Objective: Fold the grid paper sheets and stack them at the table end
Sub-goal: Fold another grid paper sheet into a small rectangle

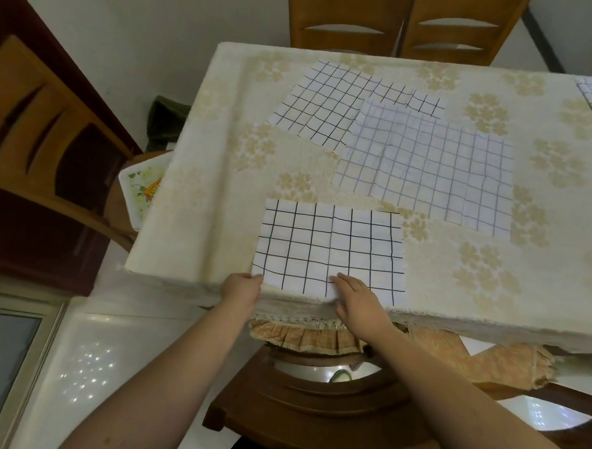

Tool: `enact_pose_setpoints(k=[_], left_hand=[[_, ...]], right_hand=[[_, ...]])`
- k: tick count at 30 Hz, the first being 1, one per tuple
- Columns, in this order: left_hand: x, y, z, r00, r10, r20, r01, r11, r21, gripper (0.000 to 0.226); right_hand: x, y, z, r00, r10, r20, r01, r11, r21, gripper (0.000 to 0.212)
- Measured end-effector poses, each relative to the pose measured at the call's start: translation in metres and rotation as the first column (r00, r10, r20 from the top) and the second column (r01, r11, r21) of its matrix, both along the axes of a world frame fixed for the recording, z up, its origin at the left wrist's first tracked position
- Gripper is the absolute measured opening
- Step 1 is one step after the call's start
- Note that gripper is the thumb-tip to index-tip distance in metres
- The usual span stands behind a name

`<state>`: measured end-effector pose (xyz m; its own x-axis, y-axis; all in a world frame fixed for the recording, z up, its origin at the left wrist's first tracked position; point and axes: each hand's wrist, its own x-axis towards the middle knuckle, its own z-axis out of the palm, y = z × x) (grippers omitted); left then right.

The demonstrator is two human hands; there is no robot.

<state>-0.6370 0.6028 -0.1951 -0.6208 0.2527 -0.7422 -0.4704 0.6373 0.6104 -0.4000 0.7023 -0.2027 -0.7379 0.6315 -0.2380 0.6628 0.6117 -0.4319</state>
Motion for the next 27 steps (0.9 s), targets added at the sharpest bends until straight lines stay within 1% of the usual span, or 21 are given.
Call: enact_pose_setpoints(k=[3,5,8,11,12,14,16,19,21,23,25,27], left_hand=[[0.003,0.002,0.010,0.996,0.016,-0.089,-0.008,0.997,0.082,0.028],[0.007,0.004,0.025,0.989,-0.014,-0.146,0.036,0.989,0.145,0.035],[0.020,0.012,0.051,0.963,-0.146,-0.226,0.198,0.952,0.233,0.038],[0.039,0.021,0.072,0.904,-0.283,-0.320,0.367,0.898,0.242,0.033],[0.046,0.024,0.078,0.877,-0.317,-0.362,0.416,0.877,0.242,0.029],[0.059,0.030,0.084,0.821,-0.370,-0.435,0.498,0.837,0.228,0.024],[0.073,0.037,0.085,0.776,-0.420,-0.471,0.559,0.804,0.203,0.022],[0.095,0.052,0.083,0.694,-0.508,-0.511,0.654,0.741,0.153,0.019],[0.111,0.062,0.079,0.642,-0.556,-0.528,0.710,0.691,0.135,0.018],[0.127,0.072,0.076,0.578,-0.604,-0.549,0.763,0.638,0.102,0.019],[0.141,0.084,0.074,0.528,-0.628,-0.572,0.797,0.599,0.079,0.020],[0.154,0.094,0.069,0.494,-0.648,-0.579,0.816,0.575,0.053,0.021]], right_hand=[[-0.003,0.003,0.003,0.999,-0.028,-0.015,0.027,0.999,-0.027,0.055],[-0.004,0.003,0.003,0.999,-0.037,-0.020,0.036,0.998,-0.044,0.055],[-0.003,0.003,0.006,0.997,-0.063,-0.040,0.060,0.994,-0.087,0.054],[0.000,0.004,0.010,0.993,-0.095,-0.064,0.083,0.984,-0.159,0.054],[0.002,0.005,0.013,0.990,-0.120,-0.076,0.104,0.977,-0.187,0.053],[0.006,0.008,0.019,0.968,-0.223,-0.117,0.186,0.947,-0.263,0.049],[0.008,0.013,0.027,0.912,-0.365,-0.188,0.293,0.899,-0.325,0.041],[0.010,0.026,0.041,0.780,-0.554,-0.290,0.430,0.812,-0.395,0.030],[0.015,0.037,0.049,0.705,-0.622,-0.340,0.469,0.769,-0.435,0.027],[0.023,0.048,0.053,0.654,-0.659,-0.371,0.501,0.745,-0.441,0.027],[0.034,0.058,0.052,0.612,-0.702,-0.365,0.559,0.710,-0.429,0.028],[0.046,0.068,0.047,0.554,-0.762,-0.335,0.629,0.647,-0.431,0.030]])
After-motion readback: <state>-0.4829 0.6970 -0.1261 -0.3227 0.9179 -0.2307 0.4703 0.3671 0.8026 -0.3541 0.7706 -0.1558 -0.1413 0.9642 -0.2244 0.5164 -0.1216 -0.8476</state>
